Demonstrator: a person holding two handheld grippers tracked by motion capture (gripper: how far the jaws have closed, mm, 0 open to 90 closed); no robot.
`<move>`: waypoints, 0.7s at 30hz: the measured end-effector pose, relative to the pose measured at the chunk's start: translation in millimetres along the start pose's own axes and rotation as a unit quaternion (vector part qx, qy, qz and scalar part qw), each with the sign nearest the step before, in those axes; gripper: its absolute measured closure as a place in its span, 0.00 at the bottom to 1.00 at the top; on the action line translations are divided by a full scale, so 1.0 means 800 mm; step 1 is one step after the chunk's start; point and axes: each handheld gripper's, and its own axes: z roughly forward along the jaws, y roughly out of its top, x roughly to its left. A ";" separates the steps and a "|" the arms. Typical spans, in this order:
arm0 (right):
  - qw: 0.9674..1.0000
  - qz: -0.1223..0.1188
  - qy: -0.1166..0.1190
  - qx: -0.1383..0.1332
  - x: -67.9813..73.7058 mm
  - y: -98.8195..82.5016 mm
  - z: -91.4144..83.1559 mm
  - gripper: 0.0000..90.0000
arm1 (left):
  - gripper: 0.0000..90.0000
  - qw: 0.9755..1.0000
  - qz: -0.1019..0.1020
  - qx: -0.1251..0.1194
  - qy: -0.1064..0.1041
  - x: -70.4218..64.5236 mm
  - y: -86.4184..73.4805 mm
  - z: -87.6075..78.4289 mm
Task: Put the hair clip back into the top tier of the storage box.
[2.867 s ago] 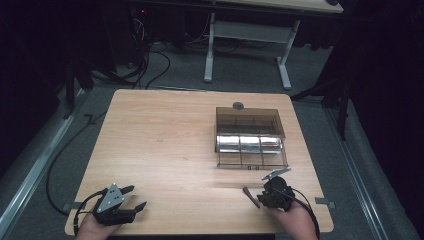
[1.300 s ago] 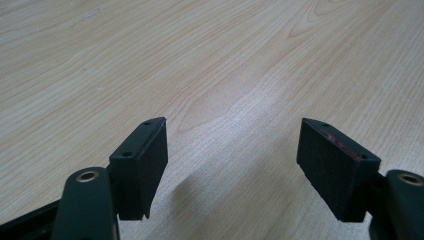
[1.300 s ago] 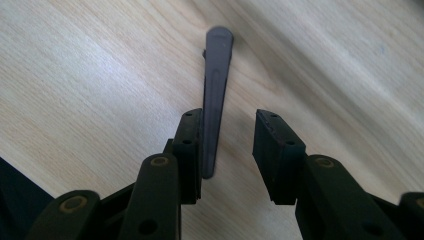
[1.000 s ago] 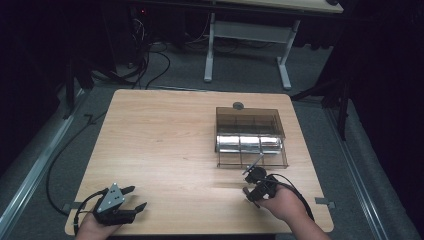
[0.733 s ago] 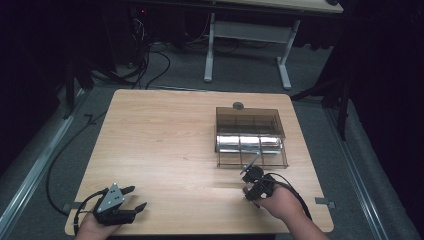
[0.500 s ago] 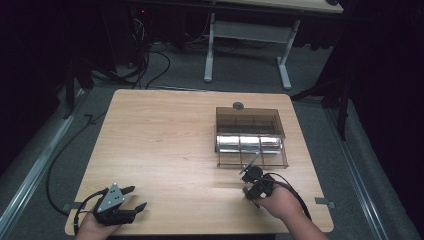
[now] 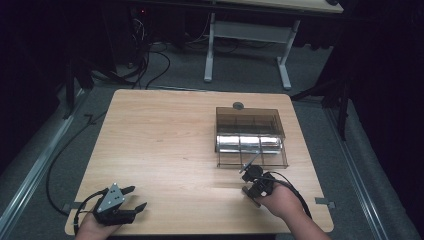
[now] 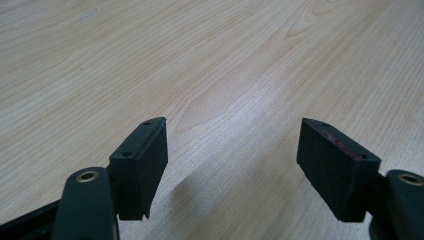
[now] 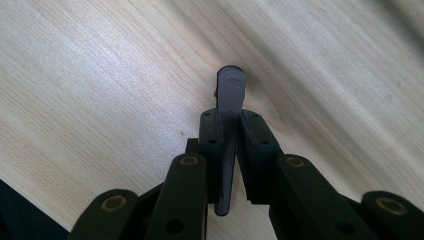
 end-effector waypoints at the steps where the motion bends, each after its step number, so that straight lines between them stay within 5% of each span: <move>1: 1.000 0.001 0.000 0.000 0.000 0.000 -0.001 0.90 | 0.32 1.000 0.000 0.000 0.000 0.000 0.000 0.000; 16: 1.000 0.012 0.000 -0.001 -0.004 -0.006 -0.024 0.90 | 0.32 1.000 0.001 0.000 0.000 0.000 0.000 0.000; 18: 1.000 -0.012 -0.003 -0.008 -0.010 -0.007 -0.028 0.90 | 0.32 1.000 0.002 0.000 0.000 0.000 0.000 0.000; 20: 1.000 0.024 0.000 0.001 -0.005 -0.008 -0.034 0.90 | 0.32 1.000 0.001 0.000 0.000 0.000 0.000 0.000; 21: 1.000 -0.001 -0.002 -0.007 -0.009 -0.008 -0.034 0.90 | 0.32 1.000 0.001 0.001 0.000 0.000 0.000 0.000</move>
